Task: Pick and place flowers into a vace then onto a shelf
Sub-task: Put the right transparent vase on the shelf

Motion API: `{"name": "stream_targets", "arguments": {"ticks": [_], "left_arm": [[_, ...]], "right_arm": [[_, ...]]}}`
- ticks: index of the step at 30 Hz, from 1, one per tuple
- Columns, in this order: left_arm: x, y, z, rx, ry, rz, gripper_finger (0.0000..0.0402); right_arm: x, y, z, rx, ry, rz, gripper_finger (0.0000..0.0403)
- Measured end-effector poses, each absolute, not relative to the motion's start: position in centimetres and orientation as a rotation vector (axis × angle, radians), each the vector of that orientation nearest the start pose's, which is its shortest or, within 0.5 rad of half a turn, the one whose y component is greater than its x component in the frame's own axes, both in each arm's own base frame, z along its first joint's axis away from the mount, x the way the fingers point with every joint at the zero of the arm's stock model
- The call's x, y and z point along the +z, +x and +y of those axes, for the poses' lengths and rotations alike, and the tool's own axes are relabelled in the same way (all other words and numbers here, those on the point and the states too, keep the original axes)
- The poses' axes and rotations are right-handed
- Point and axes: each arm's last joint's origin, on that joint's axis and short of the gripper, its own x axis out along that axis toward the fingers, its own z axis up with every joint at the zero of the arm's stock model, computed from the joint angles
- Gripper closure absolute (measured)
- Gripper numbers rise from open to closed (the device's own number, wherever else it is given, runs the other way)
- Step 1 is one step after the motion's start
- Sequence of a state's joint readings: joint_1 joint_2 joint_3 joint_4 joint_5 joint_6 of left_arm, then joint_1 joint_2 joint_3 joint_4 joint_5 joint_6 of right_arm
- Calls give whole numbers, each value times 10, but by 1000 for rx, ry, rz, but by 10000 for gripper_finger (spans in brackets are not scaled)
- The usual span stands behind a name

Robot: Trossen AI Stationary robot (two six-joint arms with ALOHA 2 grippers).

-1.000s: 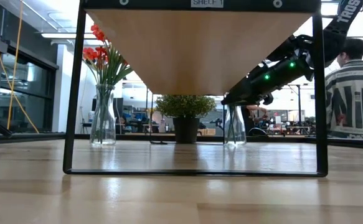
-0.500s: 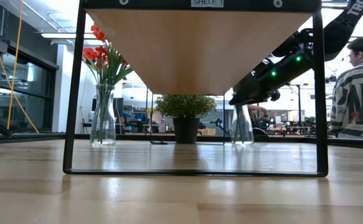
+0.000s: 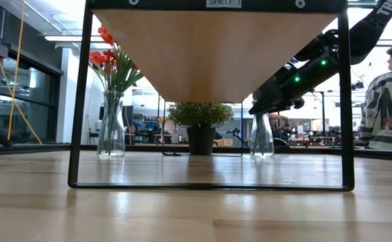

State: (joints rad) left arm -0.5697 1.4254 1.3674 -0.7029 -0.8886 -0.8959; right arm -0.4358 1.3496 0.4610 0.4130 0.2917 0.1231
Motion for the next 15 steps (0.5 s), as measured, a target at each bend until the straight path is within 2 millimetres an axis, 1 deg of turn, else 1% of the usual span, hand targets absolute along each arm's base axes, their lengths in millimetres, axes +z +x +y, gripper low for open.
{"name": "stream_targets", "arguments": {"ticks": [4, 8, 15], "left_arm": [[351, 258, -139, 515, -357, 382, 186], [351, 258, -139, 515, -357, 383, 186], [351, 258, -139, 515, -356, 384, 186]], "right_arm": [[167, 218, -111, -769, 147, 458, 225], [173, 211, -109, -781, 138, 474, 225], [190, 196, -102, -795, 155, 459, 225]]}}
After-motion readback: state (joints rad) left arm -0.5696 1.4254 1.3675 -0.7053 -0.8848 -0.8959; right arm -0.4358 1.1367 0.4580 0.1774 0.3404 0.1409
